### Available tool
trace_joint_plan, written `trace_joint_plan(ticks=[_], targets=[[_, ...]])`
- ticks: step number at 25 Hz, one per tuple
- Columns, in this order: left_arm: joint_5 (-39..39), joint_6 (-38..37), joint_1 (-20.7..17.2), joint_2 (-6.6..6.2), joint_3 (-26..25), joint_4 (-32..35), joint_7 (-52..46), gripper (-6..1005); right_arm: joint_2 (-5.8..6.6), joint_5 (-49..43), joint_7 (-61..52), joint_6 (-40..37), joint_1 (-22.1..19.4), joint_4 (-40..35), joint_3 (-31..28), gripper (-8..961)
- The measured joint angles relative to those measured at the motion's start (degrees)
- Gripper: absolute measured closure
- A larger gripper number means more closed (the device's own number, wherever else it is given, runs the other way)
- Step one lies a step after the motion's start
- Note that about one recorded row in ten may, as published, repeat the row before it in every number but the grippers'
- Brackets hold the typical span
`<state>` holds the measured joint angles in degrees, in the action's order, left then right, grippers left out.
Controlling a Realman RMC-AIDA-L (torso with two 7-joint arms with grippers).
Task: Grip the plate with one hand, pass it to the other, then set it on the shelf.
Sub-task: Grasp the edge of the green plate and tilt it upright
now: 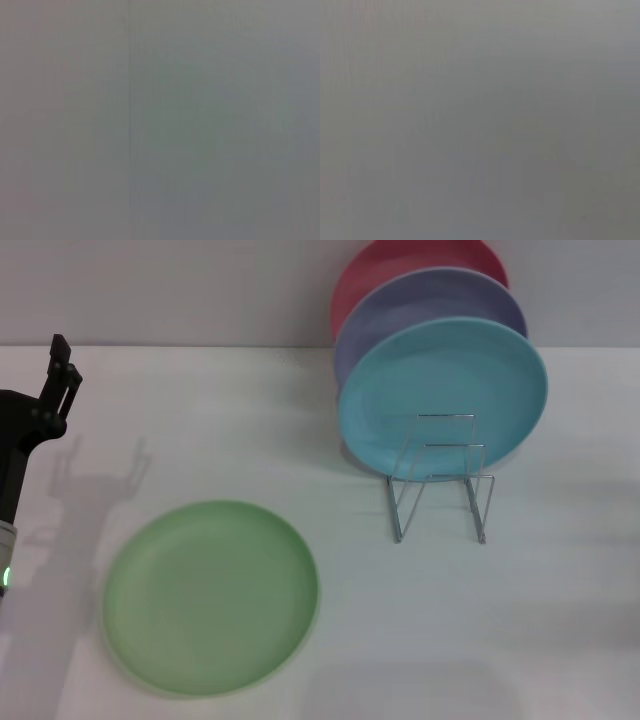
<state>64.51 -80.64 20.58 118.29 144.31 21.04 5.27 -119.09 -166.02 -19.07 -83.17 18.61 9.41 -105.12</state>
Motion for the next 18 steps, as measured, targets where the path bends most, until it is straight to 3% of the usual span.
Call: trace_joint_plan(ticks=[7, 12, 13, 16, 18], targets=[[0.0, 3.6, 0.1, -0.37, -0.8, 1.9, 0.0, 170, 0.0, 0.0, 0.0, -0.1, -0.3, 0.0, 0.0, 291], [-0.8, 9.8, 0.0, -1.61, -3.9, 5.8, 0.3, 170, 0.0, 0.0, -0.2, -0.3, -0.4, 0.0, 0.0, 291], [-3.0, 13.6, -0.7, -2.34, -6.7, 8.6, 1.4, 170, 0.0, 0.0, -0.3, -0.3, -0.5, 0.0, 0.0, 291], [-6.5, 18.9, -2.2, -2.87, -10.9, 12.9, 3.8, 170, 0.0, 0.0, -0.3, -0.6, -0.5, 0.0, 0.1, 291], [-11.4, 28.0, -5.3, -3.19, -18.0, 20.8, 9.2, 170, 0.0, 0.0, -0.4, -0.8, -0.7, 0.0, 0.2, 292]])
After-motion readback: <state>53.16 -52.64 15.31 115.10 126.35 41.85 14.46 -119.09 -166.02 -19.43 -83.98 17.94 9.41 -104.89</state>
